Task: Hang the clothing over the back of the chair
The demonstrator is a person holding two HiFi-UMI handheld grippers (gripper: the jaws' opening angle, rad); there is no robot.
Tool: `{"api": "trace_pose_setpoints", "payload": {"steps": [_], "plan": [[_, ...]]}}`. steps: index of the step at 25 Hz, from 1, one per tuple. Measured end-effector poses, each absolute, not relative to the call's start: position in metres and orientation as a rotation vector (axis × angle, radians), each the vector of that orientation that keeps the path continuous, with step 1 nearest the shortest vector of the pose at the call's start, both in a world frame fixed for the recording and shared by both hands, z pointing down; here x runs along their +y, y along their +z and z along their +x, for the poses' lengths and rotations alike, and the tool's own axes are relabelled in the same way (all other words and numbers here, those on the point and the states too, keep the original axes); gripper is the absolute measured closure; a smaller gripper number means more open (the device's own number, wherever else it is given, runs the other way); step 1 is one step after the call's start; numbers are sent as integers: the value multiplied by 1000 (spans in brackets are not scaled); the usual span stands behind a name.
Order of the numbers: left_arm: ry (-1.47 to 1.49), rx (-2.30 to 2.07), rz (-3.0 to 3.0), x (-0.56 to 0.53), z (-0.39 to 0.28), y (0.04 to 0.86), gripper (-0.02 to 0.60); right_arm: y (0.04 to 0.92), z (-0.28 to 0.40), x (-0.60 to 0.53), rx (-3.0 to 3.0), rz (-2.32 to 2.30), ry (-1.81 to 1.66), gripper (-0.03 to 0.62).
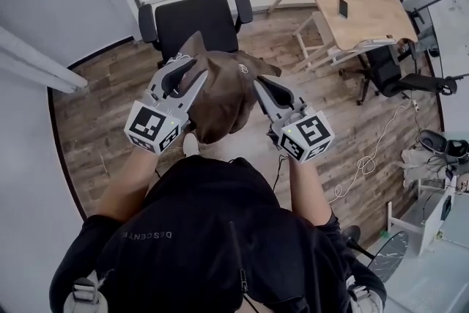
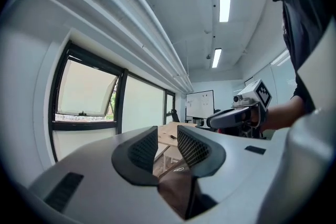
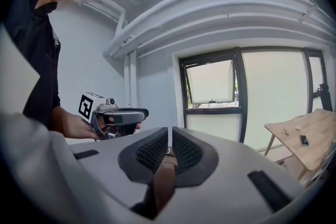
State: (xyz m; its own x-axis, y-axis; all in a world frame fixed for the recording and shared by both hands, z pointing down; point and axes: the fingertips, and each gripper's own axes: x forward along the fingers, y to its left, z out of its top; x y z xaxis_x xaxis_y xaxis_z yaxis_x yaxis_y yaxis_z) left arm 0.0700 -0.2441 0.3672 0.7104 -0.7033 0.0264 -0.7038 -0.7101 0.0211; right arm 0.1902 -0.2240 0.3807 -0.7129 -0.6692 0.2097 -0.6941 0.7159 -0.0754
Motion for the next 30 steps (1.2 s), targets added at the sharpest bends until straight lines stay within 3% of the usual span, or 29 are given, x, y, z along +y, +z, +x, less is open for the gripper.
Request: {"api": "trace_pose_setpoints", "payload": {"steps": [12,30], "plan": [[-20,-1279,2867,-148,124,357,560,363,203,-150,-2941,914,90,588],[-14,-1483,2783,-66,147,367,561,363,215,-90,-2972,853,-20,591]]}}
